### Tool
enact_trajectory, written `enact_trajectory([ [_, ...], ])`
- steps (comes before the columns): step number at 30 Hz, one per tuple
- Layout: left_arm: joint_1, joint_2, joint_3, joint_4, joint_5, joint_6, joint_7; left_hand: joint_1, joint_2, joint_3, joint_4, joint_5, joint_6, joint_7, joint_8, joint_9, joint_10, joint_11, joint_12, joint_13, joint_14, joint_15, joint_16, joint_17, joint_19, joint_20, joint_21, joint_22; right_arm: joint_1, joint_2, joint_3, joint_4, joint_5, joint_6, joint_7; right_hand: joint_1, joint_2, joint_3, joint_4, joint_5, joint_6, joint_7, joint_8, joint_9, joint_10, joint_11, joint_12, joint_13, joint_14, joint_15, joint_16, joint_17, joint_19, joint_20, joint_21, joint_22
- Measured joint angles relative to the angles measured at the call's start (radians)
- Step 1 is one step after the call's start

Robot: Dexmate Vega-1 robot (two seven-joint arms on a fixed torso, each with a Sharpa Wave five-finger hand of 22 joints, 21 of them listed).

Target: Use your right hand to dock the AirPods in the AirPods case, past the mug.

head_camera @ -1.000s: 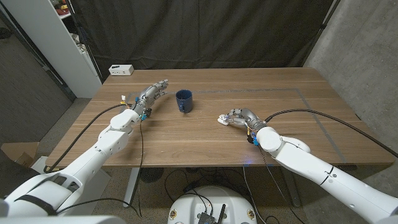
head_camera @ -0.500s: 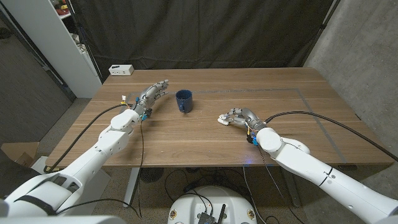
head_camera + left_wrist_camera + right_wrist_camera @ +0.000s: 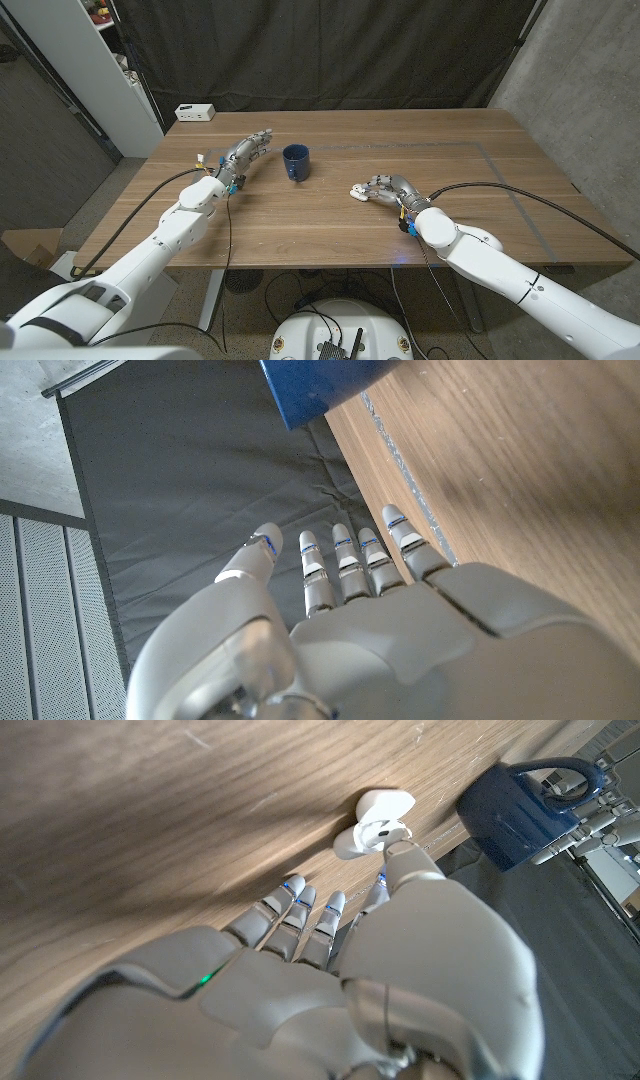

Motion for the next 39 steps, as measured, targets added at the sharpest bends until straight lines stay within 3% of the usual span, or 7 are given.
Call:
enact_trajectory([
  [39, 0.035, 0.024, -0.007, -0.051, 0.005, 0.013, 0.019, 0.000, 0.000, -0.004, -0.004, 0.000, 0.000, 0.000, 0.000, 0.000, 0.000, 0.000, 0.000, 0.000, 0.000, 0.000, 0.000, 0.000, 0.000, 0.000, -0.008, 0.000, -0.023, 0.012, 0.000, -0.014, 0.011, -0.068, -0.066, 0.017, 0.009, -0.006, -0.005, 0.000, 0.003, 0.005, 0.000, 0.000, 0.016, -0.005, -0.004, 0.003, -0.004, -0.002, 0.008, 0.000, 0.000, 0.003, 0.000, 0.001],
])
